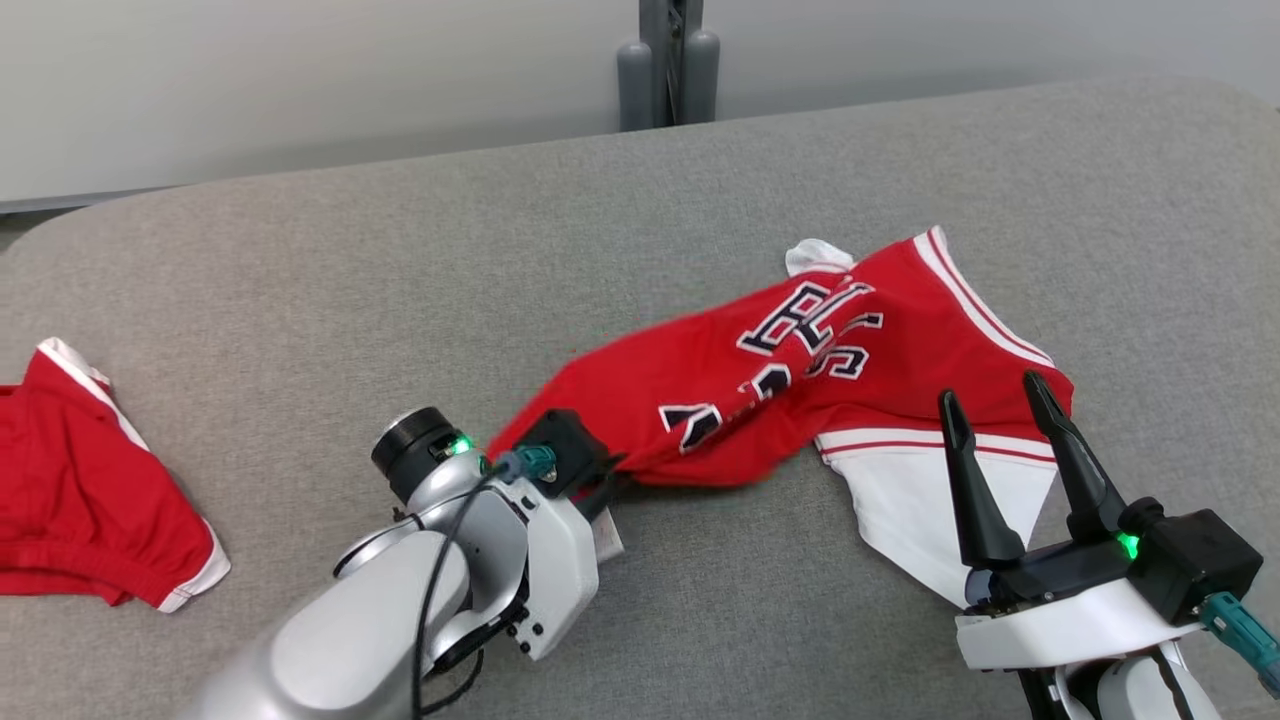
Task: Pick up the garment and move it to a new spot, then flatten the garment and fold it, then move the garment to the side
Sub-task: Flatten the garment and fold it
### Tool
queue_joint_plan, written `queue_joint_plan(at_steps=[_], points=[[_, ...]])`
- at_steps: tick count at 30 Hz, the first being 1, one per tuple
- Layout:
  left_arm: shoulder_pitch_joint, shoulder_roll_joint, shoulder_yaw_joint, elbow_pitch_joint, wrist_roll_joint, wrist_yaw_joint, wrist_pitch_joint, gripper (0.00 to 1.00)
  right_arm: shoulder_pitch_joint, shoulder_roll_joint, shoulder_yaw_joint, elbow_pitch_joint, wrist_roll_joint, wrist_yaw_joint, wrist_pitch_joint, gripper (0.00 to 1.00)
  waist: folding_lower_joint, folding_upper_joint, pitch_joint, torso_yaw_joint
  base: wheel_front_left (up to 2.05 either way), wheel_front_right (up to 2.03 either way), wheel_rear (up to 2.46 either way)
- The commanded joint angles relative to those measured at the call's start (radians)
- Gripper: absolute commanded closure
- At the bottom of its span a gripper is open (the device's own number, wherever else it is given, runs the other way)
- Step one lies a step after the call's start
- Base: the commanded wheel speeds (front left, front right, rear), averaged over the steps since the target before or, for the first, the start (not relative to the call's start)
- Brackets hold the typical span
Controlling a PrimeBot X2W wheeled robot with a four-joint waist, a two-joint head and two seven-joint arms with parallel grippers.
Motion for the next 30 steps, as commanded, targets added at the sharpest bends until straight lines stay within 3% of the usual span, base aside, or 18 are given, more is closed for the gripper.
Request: queue_joint_plan(at_steps=[1, 4, 7, 10, 12, 14, 19, 25, 26, 27, 30], points=[[0.01, 0.049, -0.017, -0.091, -0.101, -0.001, 0.071, 1.0, 0.012, -0.006, -0.001, 0.001, 0.008, 0.0, -0.005, 0.0, 0.0, 0.0, -0.013, 0.011, 0.0, 0.0, 0.0], [0.02, 0.138, -0.024, -0.248, -0.288, -0.001, 0.209, 1.0, 0.012, -0.006, 0.003, -0.003, 0.01, 0.0, -0.005, 0.0, 0.0, 0.0, -0.015, 0.012, 0.0, 0.0, 0.0], [0.004, 0.211, 0.007, -0.32, -0.437, -0.001, 0.33, 1.0, 0.004, -0.006, 0.014, -0.007, 0.012, 0.0, -0.005, 0.0, 0.0, 0.0, -0.006, 0.005, 0.0, 0.0, 0.0], [-0.018, 0.25, 0.05, -0.321, -0.567, -0.001, 0.433, 1.0, -0.015, -0.006, 0.028, -0.008, 0.008, 0.0, -0.005, 0.0, 0.0, 0.0, 0.015, -0.013, 0.0, 0.0, 0.0], [-0.03, 0.26, 0.067, -0.309, -0.595, 0.004, 0.454, 1.0, -0.022, -0.006, 0.031, -0.008, 0.008, 0.0, -0.005, 0.0, 0.0, 0.0, 0.024, -0.02, 0.0, 0.0, 0.0], [-0.055, 0.273, 0.11, -0.224, -0.652, 0.045, 0.495, 1.0, -0.036, -0.006, 0.043, -0.006, 0.013, 0.0, -0.005, 0.0, 0.0, 0.0, 0.051, -0.044, 0.0, 0.0, 0.0], [-0.122, 0.286, 0.118, -0.114, -0.587, 0.063, 0.462, 1.0, -0.063, -0.006, 0.063, -0.004, 0.019, 0.0, -0.005, 0.0, 0.0, 0.0, 0.087, -0.082, 0.0, 0.0, 0.0], [-0.185, 0.248, 0.085, 0.034, -0.421, 0.043, 0.245, 1.0, -0.079, -0.006, 0.07, -0.006, 0.031, 0.0, -0.005, 0.0, 0.0, 0.0, 0.127, -0.11, 0.0, 0.0, 0.0], [-0.199, 0.24, 0.079, 0.06, -0.387, 0.056, 0.199, 0.53, -0.081, -0.006, 0.069, -0.007, 0.032, 0.0, -0.005, 0.0, 0.0, 0.0, 0.131, -0.111, 0.0, 0.0, 0.0], [-0.205, 0.229, 0.077, 0.094, -0.366, 0.07, 0.168, 0.0, -0.082, -0.006, 0.07, -0.008, 0.033, 0.0, -0.005, 0.0, 0.0, 0.0, 0.134, -0.111, 0.0, 0.0, 0.0], [-0.234, 0.193, 0.057, 0.166, -0.299, 0.081, 0.067, 0.0, -0.085, -0.006, 0.068, -0.006, 0.031, 0.0, -0.005, 0.0, 0.0, 0.0, 0.14, -0.106, 0.0, 0.0, 0.0]])
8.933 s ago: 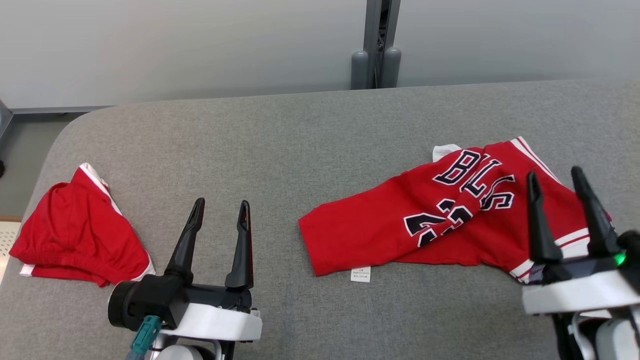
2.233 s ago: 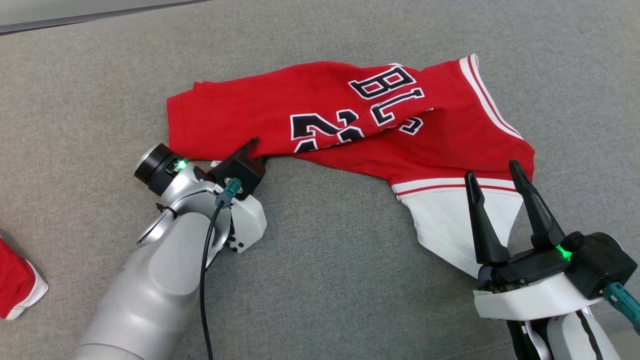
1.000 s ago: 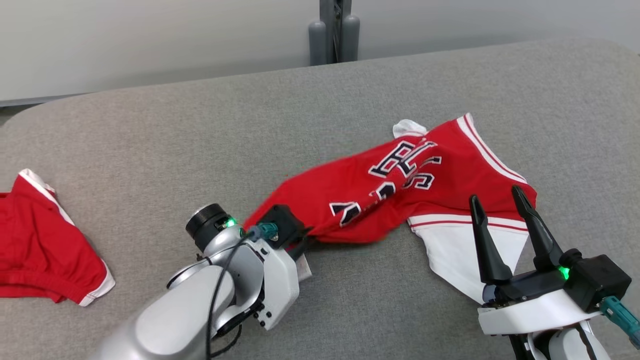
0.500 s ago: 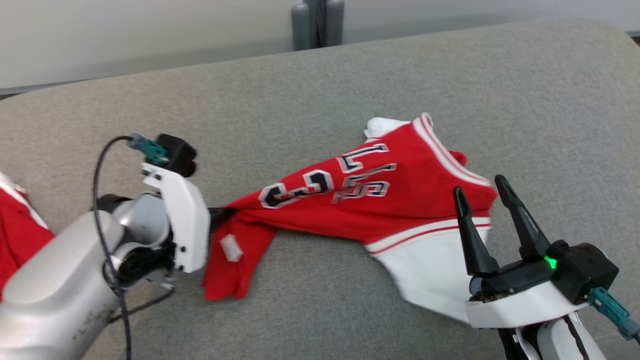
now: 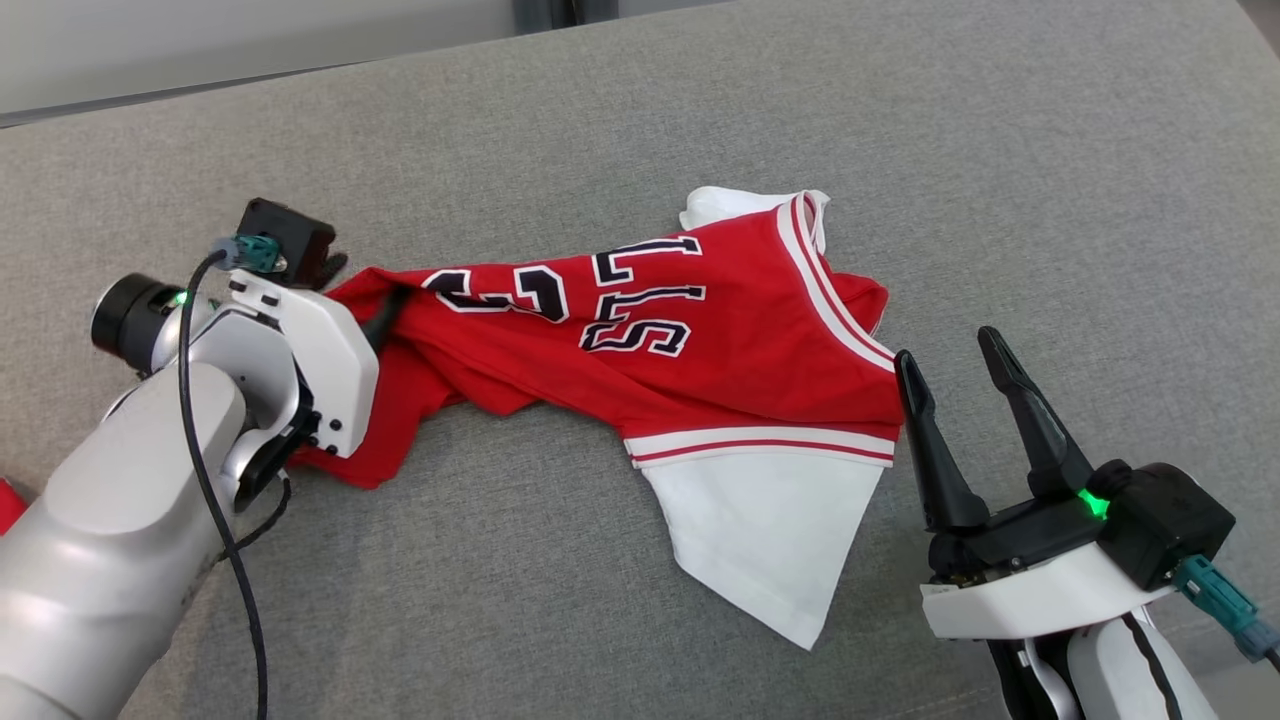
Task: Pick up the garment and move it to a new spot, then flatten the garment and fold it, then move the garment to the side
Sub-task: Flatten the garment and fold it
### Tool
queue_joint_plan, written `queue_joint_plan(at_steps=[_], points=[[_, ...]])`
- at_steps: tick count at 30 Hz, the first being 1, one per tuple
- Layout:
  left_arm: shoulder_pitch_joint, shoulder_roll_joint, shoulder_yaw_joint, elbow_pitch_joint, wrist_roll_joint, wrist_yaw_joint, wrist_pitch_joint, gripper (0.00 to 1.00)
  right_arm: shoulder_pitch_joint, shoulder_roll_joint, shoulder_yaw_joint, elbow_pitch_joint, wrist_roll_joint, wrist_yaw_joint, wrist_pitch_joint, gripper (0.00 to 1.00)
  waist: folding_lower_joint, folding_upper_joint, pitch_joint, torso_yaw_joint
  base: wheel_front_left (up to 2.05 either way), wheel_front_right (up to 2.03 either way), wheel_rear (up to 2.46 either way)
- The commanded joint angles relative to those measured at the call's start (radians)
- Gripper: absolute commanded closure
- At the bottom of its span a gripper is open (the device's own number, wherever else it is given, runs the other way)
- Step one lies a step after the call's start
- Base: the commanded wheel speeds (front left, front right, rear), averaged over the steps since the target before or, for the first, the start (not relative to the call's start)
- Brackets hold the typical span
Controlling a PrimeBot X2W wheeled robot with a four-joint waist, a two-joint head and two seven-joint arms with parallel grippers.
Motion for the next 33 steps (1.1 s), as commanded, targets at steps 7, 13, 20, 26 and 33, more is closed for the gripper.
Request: queue_joint_plan(at_steps=[7, 13, 20, 26, 33], points=[[-0.065, -0.06, -0.002, 0.102, 0.05, 0.001, -0.16, 0.0, -0.012, -0.006, -0.023, 0.006, -0.023, 0.0, -0.005, 0.0, 0.0, 0.0, -0.016, 0.049, 0.0, 0.0, 0.0], [-0.076, -0.094, 0.064, 0.106, -0.023, -0.019, -0.23, 0.0, -0.001, -0.006, -0.03, 0.011, -0.037, 0.0, -0.005, 0.0, 0.0, 0.0, -0.056, 0.097, 0.0, 0.0, 0.0], [-0.057, -0.064, 0.093, 0.053, -0.007, 0.041, -0.321, 0.0, 0.014, -0.006, -0.031, 0.017, -0.04, 0.0, -0.005, 0.0, 0.0, 0.0, -0.105, 0.138, 0.0, 0.0, 0.0], [0.092, -0.036, 0.136, -0.09, 0.027, 0.176, -0.431, 0.0, 0.042, -0.006, -0.065, -0.01, -0.046, 0.0, -0.005, 0.0, 0.0, 0.0, -0.154, 0.178, 0.0, 0.0, 0.0], [0.342, -0.068, 0.282, -0.345, 0.111, 0.293, -0.443, 0.0, 0.063, -0.006, -0.087, -0.018, -0.077, 0.0, -0.005, 0.0, 0.0, 0.0, -0.185, 0.208, 0.0, 0.0, 0.0]])
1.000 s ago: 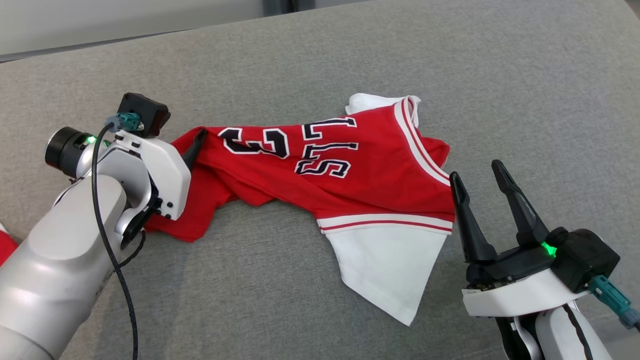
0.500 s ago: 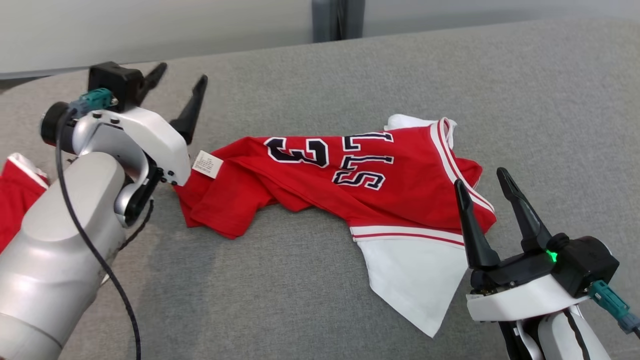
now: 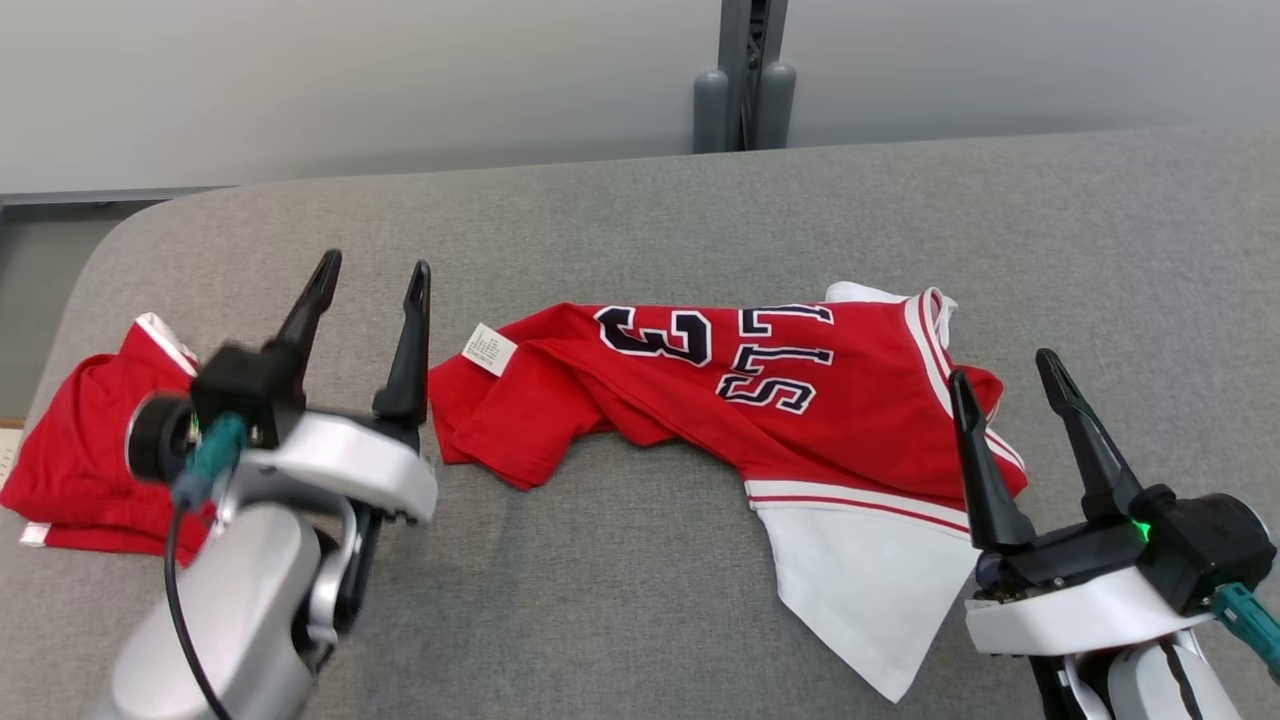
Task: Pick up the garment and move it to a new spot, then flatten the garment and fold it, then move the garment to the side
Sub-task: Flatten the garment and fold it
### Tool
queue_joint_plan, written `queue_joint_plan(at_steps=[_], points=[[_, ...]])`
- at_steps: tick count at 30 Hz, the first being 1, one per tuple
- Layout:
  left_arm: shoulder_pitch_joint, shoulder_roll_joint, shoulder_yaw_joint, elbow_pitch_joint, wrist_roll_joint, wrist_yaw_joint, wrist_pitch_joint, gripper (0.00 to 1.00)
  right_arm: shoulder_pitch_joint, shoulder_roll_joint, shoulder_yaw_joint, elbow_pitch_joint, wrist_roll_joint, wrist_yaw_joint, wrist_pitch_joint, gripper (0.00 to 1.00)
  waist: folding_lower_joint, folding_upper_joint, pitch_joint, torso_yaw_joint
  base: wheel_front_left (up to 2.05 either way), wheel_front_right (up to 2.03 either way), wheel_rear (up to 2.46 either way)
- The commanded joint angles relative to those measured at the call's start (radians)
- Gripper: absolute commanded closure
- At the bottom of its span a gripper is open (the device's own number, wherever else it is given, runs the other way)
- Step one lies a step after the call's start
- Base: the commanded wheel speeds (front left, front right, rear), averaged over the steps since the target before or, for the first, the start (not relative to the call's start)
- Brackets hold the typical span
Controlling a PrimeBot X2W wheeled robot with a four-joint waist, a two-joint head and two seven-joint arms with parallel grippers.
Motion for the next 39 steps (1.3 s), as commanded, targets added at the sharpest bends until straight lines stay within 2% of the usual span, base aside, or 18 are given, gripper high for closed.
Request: queue_joint_plan(at_steps=[1, 4, 6, 9, 12, 18, 25, 31, 34, 39], points=[[0.025, 0.002, 0.011, -0.006, 0.014, 0.008, -0.004, 0.0, 0.014, -0.006, -0.002, -0.004, -0.005, 0.0, -0.005, 0.0, 0.0, 0.0, -0.009, 0.01, 0.0, 0.0, 0.0], [0.156, -0.037, 0.073, -0.101, 0.127, 0.014, -0.003, 0.0, 0.023, -0.006, -0.013, -0.006, -0.011, 0.0, -0.005, 0.0, 0.0, 0.0, -0.026, 0.02, 0.0, 0.0, 0.0], [0.239, -0.081, 0.136, -0.148, 0.166, 0.023, -0.003, 0.0, 0.038, -0.006, -0.021, -0.005, -0.015, 0.0, -0.005, 0.0, 0.0, 0.0, -0.037, 0.026, 0.0, 0.0, 0.0], [0.338, -0.146, 0.226, -0.201, 0.235, 0.013, -0.003, 0.0, 0.051, -0.006, -0.027, -0.008, -0.02, 0.0, -0.005, 0.0, 0.0, 0.0, -0.046, 0.032, 0.0, 0.0, 0.0], [0.41, -0.198, 0.274, -0.219, 0.305, -0.033, -0.003, 0.0, 0.066, -0.006, -0.026, -0.009, -0.023, 0.0, -0.005, 0.0, 0.0, 0.0, -0.053, 0.035, 0.0, 0.0, 0.0], [0.472, -0.273, 0.361, -0.177, 0.376, -0.122, -0.003, 0.0, 0.077, -0.006, -0.024, -0.006, -0.015, 0.0, -0.005, 0.0, 0.0, 0.0, -0.057, 0.033, 0.0, 0.0, 0.0], [0.468, -0.312, 0.43, -0.149, 0.422, -0.188, -0.003, 0.0, 0.073, -0.006, -0.018, -0.001, -0.018, 0.0, -0.005, 0.0, 0.0, 0.0, -0.051, 0.027, 0.0, 0.0, 0.0], [0.463, -0.322, 0.459, -0.133, 0.444, -0.222, -0.003, 0.0, 0.068, -0.006, -0.017, 0.001, -0.021, 0.0, -0.005, 0.0, 0.0, 0.0, -0.046, 0.018, 0.0, 0.0, 0.0], [0.457, -0.324, 0.455, -0.119, 0.45, -0.234, -0.003, 0.0, 0.065, -0.006, -0.017, -0.001, -0.019, 0.0, -0.005, 0.0, 0.0, 0.0, -0.038, 0.014, 0.0, 0.0, 0.0], [0.414, -0.324, 0.433, -0.033, 0.474, -0.282, -0.003, 0.0, 0.058, -0.006, -0.018, -0.003, -0.02, 0.0, -0.005, 0.0, 0.0, 0.0, -0.008, 0.01, 0.0, 0.0, 0.0]])
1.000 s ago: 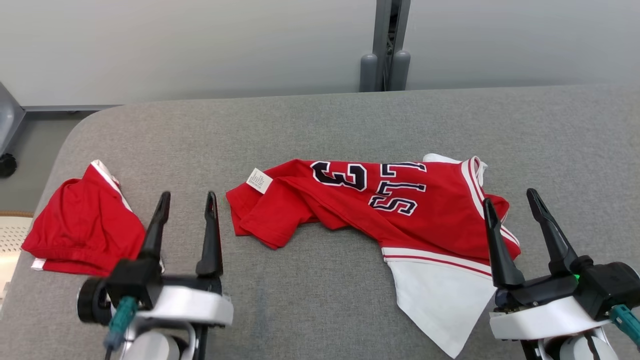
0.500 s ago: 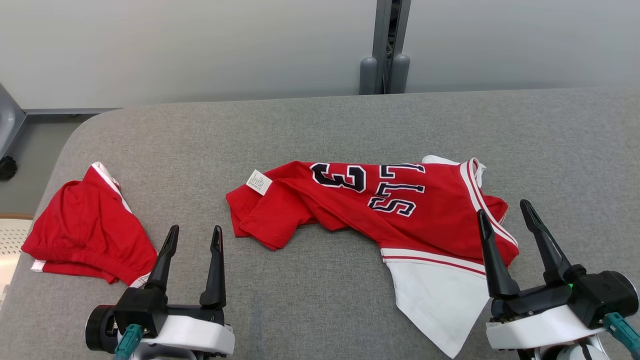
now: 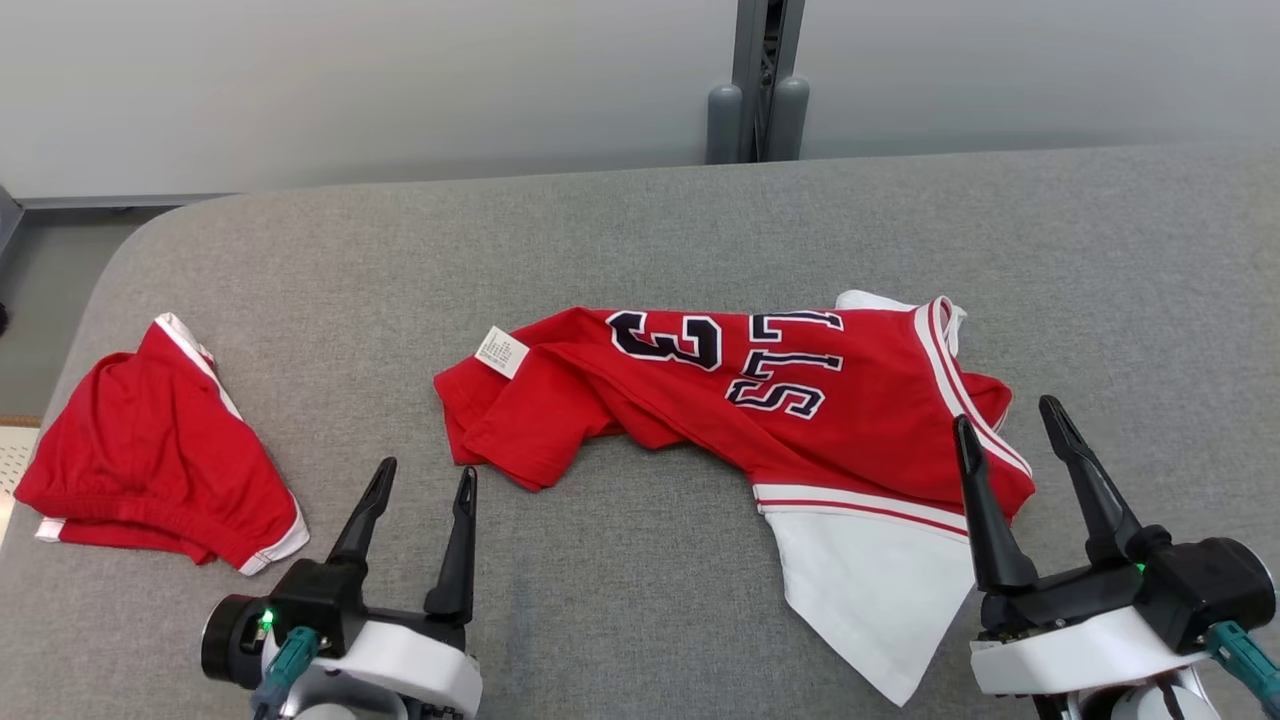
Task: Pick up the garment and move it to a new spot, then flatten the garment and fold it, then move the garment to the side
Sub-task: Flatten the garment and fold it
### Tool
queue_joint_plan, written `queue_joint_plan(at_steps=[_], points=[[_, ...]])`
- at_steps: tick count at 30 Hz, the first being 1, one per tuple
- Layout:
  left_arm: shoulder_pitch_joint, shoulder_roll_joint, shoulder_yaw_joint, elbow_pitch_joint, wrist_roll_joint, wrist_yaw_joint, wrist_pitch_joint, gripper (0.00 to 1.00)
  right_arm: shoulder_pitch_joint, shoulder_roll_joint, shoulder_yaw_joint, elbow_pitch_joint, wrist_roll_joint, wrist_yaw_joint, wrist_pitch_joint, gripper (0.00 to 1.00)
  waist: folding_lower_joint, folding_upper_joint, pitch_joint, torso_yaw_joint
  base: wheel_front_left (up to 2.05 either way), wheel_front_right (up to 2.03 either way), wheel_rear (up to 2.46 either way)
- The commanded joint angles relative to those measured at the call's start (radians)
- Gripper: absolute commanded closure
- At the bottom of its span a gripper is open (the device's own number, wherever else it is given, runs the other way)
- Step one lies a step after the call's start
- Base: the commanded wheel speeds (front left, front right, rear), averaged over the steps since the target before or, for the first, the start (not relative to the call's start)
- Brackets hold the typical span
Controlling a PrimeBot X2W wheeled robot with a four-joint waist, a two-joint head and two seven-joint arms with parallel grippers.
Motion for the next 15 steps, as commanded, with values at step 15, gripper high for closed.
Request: queue_joint_plan(at_steps=[15], points=[[-0.373, 0.111, -0.093, 0.378, 0.007, -0.104, 0.125, 0.0, -0.071, -0.006, 0.026, -0.007, 0.007, 0.0, -0.005, 0.0, 0.0, -0.0001, 0.159, -0.051, 0.0, 0.0, 0.0]])
